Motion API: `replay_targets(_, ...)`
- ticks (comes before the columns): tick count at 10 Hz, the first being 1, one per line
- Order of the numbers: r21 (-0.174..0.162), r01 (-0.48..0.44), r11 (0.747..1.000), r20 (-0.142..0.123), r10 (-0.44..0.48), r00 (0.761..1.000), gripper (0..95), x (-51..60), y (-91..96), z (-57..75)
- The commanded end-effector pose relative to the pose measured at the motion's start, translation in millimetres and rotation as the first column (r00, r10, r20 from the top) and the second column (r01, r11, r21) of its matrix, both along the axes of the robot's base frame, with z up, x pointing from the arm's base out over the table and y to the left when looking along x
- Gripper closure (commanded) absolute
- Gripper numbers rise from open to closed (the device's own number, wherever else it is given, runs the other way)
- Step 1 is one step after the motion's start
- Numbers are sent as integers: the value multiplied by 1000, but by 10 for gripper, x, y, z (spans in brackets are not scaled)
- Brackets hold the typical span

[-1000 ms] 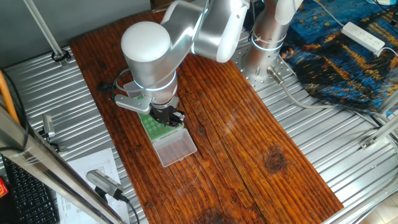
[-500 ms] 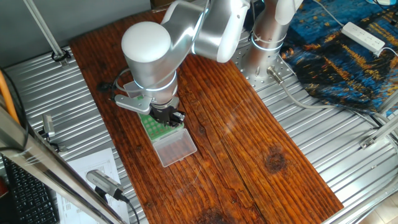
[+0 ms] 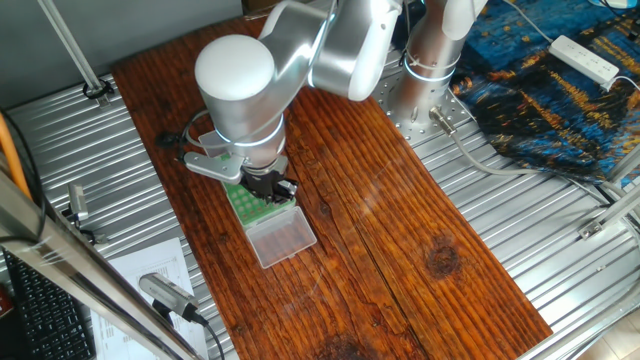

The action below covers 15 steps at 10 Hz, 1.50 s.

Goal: Transfer all large pipette tips from one holder to another

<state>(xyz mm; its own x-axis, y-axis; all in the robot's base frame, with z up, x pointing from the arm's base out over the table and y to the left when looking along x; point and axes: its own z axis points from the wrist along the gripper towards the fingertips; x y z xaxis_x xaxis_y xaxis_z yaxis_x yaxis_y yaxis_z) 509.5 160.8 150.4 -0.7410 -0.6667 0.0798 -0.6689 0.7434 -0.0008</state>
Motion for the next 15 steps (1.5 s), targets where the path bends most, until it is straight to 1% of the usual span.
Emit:
replay_targets(1, 1, 2, 1000, -1, -2, 1000, 950, -2, 3, 17)
replay_targets(7, -1, 4, 1000, -7, -4, 1000, 950, -35, 46, 212)
replay_targets(10, -5, 3, 1000, -14, -3, 1000, 950, 0, 67, 300)
replay_targets(12, -8, 1, 1000, -16, -1, 1000, 950, 7, 71, 328)
replay_targets(15, -5, -9, 1000, -23, 9, 1000, 950, 35, 61, 439)
